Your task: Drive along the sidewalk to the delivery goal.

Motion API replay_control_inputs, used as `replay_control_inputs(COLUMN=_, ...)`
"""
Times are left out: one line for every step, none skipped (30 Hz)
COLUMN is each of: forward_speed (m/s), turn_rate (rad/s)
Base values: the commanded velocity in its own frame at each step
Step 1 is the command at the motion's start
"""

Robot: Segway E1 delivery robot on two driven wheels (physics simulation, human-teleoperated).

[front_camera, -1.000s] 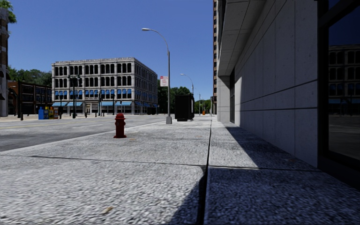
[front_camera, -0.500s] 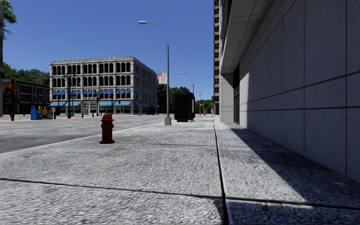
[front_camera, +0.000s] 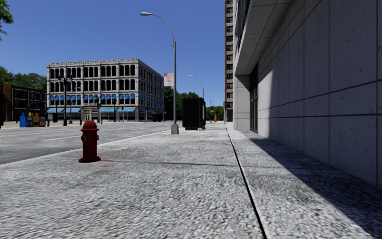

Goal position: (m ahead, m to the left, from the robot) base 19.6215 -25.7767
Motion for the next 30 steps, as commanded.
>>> replay_control_inputs(forward_speed=2.0, turn_rate=-0.26)
replay_control_inputs(forward_speed=2.0, turn_rate=-0.26)
replay_control_inputs(forward_speed=2.0, turn_rate=-0.26)
replay_control_inputs(forward_speed=2.0, turn_rate=-0.26)
replay_control_inputs(forward_speed=2.0, turn_rate=-0.26)
replay_control_inputs(forward_speed=2.0, turn_rate=-0.26)
replay_control_inputs(forward_speed=2.0, turn_rate=-0.26)
replay_control_inputs(forward_speed=2.0, turn_rate=-0.26)
replay_control_inputs(forward_speed=2.0, turn_rate=-0.26)
replay_control_inputs(forward_speed=2.0, turn_rate=-0.26)
replay_control_inputs(forward_speed=2.0, turn_rate=-0.26)
replay_control_inputs(forward_speed=2.0, turn_rate=-0.26)
replay_control_inputs(forward_speed=2.0, turn_rate=-0.26)
replay_control_inputs(forward_speed=2.0, turn_rate=-0.26)
replay_control_inputs(forward_speed=2.0, turn_rate=-0.26)
replay_control_inputs(forward_speed=2.0, turn_rate=-0.26)
replay_control_inputs(forward_speed=2.0, turn_rate=-0.26)
replay_control_inputs(forward_speed=2.0, turn_rate=-0.26)
replay_control_inputs(forward_speed=2.0, turn_rate=-0.26)
replay_control_inputs(forward_speed=2.0, turn_rate=-0.26)
replay_control_inputs(forward_speed=2.0, turn_rate=-0.26)
replay_control_inputs(forward_speed=2.0, turn_rate=-0.26)
replay_control_inputs(forward_speed=2.0, turn_rate=-0.26)
replay_control_inputs(forward_speed=2.0, turn_rate=-0.26)
replay_control_inputs(forward_speed=2.0, turn_rate=-0.26)
replay_control_inputs(forward_speed=2.0, turn_rate=-0.26)
replay_control_inputs(forward_speed=2.0, turn_rate=-0.26)
replay_control_inputs(forward_speed=2.0, turn_rate=-0.26)
replay_control_inputs(forward_speed=2.0, turn_rate=-0.26)
replay_control_inputs(forward_speed=2.0, turn_rate=-0.26)
